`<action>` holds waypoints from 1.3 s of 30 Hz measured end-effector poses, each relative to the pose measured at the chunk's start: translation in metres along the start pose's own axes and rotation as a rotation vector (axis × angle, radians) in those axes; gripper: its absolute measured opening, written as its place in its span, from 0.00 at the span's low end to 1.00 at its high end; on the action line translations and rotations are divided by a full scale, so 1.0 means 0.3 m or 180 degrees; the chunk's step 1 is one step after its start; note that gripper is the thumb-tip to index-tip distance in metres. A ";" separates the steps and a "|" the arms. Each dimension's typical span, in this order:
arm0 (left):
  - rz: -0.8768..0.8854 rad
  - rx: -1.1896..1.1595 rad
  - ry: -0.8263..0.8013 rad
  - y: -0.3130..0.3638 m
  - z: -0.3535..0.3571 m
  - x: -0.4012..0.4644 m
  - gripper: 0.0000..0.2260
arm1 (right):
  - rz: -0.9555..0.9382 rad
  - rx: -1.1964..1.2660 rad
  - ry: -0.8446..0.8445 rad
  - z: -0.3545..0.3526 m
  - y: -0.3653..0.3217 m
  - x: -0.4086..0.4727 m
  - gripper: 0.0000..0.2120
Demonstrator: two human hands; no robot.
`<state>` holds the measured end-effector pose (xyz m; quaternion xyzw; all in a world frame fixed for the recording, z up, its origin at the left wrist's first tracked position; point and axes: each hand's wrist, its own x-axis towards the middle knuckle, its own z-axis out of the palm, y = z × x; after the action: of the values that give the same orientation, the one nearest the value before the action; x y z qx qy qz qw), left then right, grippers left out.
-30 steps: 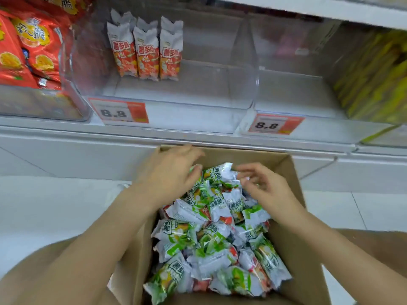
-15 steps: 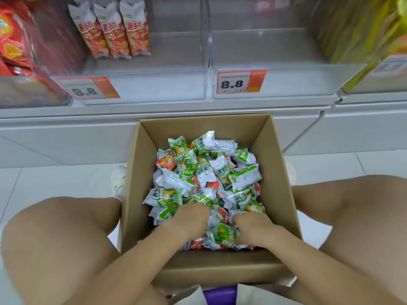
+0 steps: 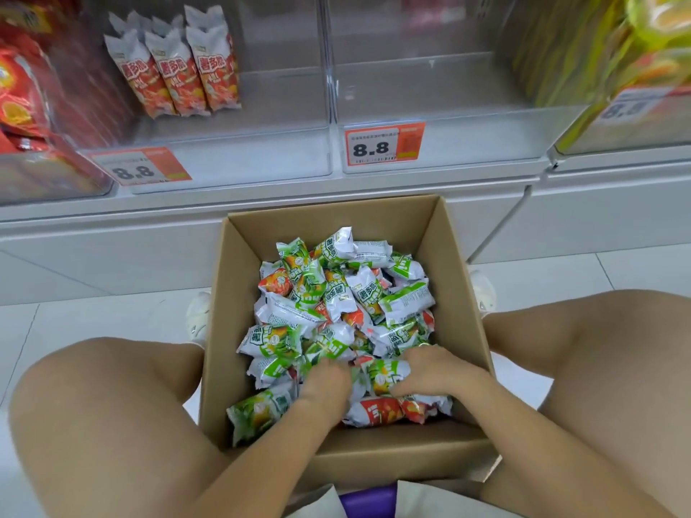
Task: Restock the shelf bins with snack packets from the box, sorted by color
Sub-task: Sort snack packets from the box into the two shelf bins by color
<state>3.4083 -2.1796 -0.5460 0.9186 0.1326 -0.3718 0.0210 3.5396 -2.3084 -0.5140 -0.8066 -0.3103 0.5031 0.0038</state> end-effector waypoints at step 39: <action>0.1337 -0.2993 0.3014 0.036 -0.253 -0.347 0.19 | -0.1002 0.5564 0.1028 -0.073 -0.114 -0.288 0.20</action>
<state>3.3908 -2.2032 -0.4200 0.8814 0.0939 0.1772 0.4276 3.5144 -2.3176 -0.4222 -0.5250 0.0803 0.4338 0.7278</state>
